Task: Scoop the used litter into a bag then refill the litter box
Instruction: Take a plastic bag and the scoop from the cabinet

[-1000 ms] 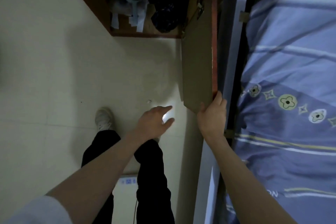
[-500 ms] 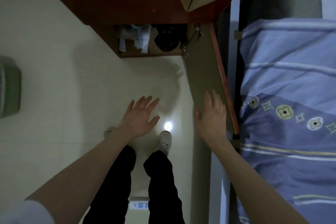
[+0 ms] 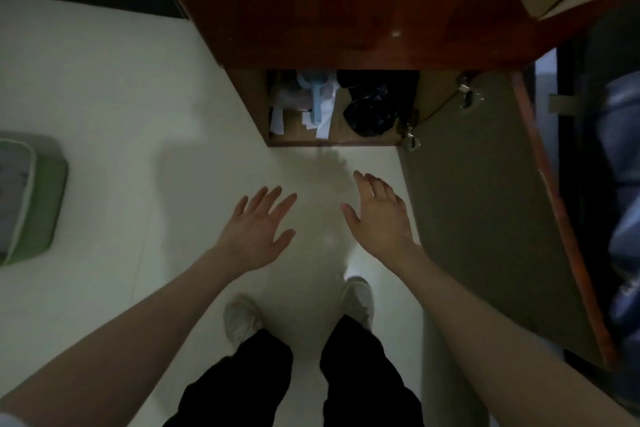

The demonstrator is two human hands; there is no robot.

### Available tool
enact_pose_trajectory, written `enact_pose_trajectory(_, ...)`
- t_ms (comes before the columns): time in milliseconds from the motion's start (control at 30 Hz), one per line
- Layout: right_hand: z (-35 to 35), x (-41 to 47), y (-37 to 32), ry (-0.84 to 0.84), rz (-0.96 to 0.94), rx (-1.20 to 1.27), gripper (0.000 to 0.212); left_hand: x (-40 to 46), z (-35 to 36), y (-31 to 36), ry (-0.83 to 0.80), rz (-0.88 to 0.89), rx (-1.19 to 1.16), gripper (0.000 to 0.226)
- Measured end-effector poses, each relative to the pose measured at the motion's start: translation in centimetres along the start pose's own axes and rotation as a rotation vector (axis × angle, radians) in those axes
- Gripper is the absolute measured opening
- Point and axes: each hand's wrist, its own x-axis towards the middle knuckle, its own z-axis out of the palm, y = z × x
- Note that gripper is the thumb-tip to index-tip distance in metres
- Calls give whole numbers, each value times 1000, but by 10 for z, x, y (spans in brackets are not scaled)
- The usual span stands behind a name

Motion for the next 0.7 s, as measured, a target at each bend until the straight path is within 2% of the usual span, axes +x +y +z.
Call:
enact_pose_trajectory(67, 25, 36, 4, 20, 2, 59, 58, 30, 21, -13, 1, -53, -55, 76)
enact_pose_trajectory(167, 58, 102, 8, 24, 101, 368, 44, 82, 48, -29, 89, -152, -216, 65)
enact_pose_trajectory(233, 78, 153, 7, 10, 189, 592, 29, 117, 58, -38, 175, -240, -517, 64)
enact_pose_trajectory(300, 94, 199, 3, -2, 251, 913, 23, 149, 58, -42, 203, -360, -966, 56)
enact_pose_trajectory(333, 101, 220, 2, -8, 289, 1101, 25, 164, 57, -44, 232, -370, -1132, 48)
enact_pose_trajectory(467, 120, 284, -1, -110, 343, 1610, 20, 210, 57, -40, 341, -257, -1300, 8)
enact_pose_trajectory(567, 117, 313, -1, -157, 321, 1948, 16, 234, 53, -37, 429, -306, -1410, 17)
enact_pose_trajectory(633, 107, 315, 1, -135, 320, 1974, 15, 249, 47, -38, 495, -367, -1518, 13)
enact_pose_trajectory(700, 102, 306, 9, -104, 323, 1999, 10, 266, 38, -38, 489, -471, -1661, 31)
